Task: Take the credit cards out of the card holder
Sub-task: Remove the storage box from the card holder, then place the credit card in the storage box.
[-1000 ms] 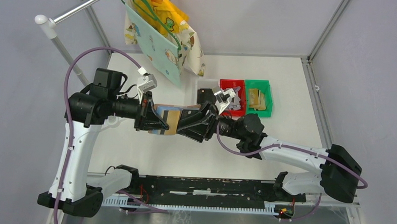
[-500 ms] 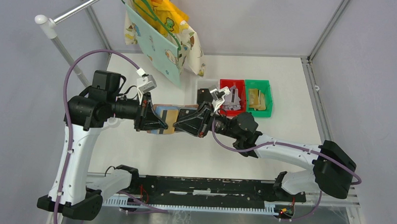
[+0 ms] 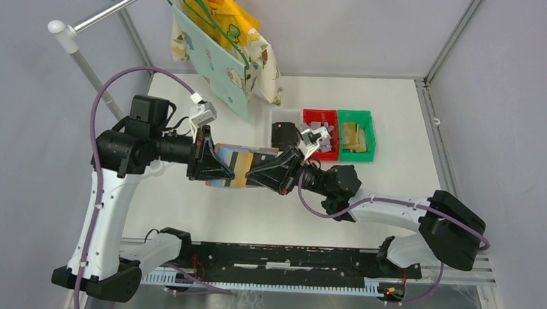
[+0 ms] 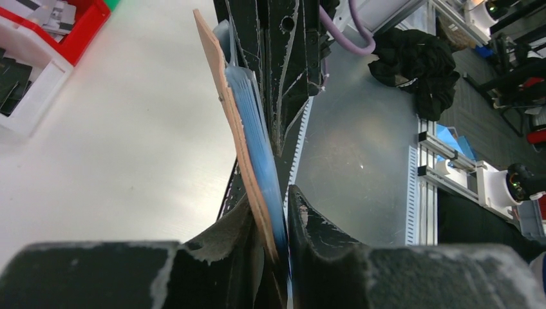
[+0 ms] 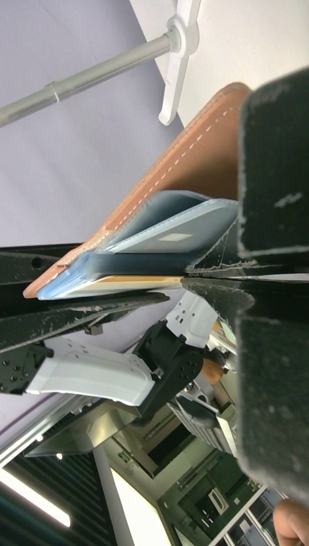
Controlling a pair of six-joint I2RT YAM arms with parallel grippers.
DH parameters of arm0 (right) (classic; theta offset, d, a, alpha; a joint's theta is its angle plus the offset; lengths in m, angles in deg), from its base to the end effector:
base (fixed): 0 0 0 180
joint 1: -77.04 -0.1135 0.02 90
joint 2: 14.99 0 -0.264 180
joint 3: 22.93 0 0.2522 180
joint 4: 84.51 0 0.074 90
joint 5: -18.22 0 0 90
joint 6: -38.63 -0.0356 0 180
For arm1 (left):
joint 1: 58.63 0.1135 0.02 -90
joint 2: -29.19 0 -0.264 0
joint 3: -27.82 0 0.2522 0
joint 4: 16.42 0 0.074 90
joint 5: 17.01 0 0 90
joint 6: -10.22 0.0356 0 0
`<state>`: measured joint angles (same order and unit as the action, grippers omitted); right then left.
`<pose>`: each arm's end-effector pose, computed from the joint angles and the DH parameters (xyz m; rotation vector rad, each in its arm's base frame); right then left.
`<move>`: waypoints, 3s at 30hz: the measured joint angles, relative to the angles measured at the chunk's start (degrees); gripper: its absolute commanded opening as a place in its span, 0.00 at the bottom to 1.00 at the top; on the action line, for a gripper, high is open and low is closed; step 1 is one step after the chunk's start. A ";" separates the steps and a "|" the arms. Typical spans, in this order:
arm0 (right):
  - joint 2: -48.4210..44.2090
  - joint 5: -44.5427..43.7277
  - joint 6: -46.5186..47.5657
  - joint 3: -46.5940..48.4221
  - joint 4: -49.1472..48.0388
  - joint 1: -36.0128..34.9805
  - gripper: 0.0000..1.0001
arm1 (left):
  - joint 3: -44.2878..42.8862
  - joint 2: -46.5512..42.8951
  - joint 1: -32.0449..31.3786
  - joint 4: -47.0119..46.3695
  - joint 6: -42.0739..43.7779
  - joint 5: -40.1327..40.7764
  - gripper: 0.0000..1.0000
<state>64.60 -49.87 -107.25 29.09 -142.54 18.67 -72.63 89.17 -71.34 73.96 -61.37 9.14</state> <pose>0.1398 0.2523 0.3107 -0.4475 1.2334 1.9554 0.1271 -0.0614 0.4372 1.0235 1.8955 -1.2690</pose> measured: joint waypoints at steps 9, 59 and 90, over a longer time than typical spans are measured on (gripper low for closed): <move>-1.36 0.13 -1.46 -3.72 -5.77 0.63 0.03 | -1.62 1.46 -0.09 0.87 0.04 -2.34 0.10; -22.69 9.35 17.77 -5.03 49.83 40.44 0.00 | -3.39 0.70 -0.09 -0.24 0.07 2.47 0.02; 18.40 -11.32 48.28 26.69 85.92 52.50 0.00 | -4.98 0.24 -0.09 1.11 1.86 5.53 0.02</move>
<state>83.01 -61.19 -58.96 55.78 -56.62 71.17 -77.62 89.41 -71.43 75.07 -59.51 14.67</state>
